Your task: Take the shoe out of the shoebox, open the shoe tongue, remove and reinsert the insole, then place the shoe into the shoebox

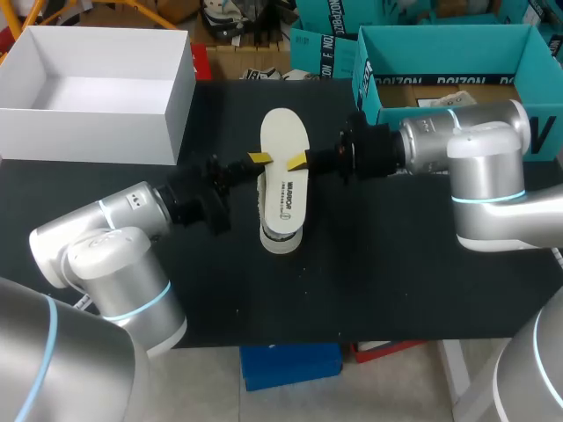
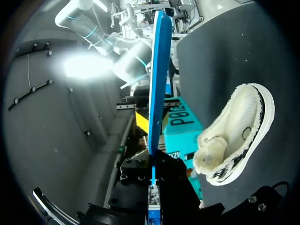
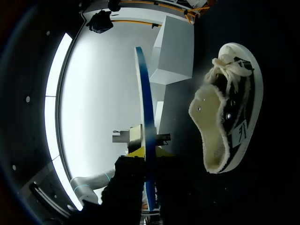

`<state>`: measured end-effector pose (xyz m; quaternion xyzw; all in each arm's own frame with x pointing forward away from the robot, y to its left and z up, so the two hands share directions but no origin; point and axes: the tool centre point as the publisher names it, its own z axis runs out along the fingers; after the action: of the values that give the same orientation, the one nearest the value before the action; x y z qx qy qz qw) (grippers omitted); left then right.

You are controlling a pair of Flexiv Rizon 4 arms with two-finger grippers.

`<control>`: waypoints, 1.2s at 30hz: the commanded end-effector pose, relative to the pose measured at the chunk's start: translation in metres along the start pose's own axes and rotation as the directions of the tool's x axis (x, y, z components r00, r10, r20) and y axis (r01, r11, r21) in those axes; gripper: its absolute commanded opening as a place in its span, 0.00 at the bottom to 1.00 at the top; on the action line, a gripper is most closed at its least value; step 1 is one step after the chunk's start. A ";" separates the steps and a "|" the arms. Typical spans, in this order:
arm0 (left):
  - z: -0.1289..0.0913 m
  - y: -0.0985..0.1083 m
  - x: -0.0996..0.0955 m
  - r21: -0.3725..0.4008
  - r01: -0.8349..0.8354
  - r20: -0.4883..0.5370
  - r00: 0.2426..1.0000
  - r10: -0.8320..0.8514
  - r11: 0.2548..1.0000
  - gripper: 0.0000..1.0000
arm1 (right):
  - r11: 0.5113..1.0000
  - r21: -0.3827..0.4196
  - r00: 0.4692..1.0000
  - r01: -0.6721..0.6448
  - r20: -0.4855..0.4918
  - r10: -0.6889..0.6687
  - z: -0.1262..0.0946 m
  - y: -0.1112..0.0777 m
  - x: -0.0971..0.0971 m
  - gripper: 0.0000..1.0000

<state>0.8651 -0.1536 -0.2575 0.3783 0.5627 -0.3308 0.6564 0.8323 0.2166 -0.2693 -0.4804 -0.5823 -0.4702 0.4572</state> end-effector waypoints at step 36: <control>-0.088 -0.053 0.027 0.162 0.241 -0.368 0.915 -0.168 0.957 0.00 | 0.882 -0.457 0.870 -0.114 0.382 0.310 -0.095 -0.100 0.036 1.00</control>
<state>0.7879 -0.1143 -0.3018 0.4222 0.6587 -0.3895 0.4859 0.7735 0.1337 -0.2480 -0.6821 -0.5259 -0.3926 0.3223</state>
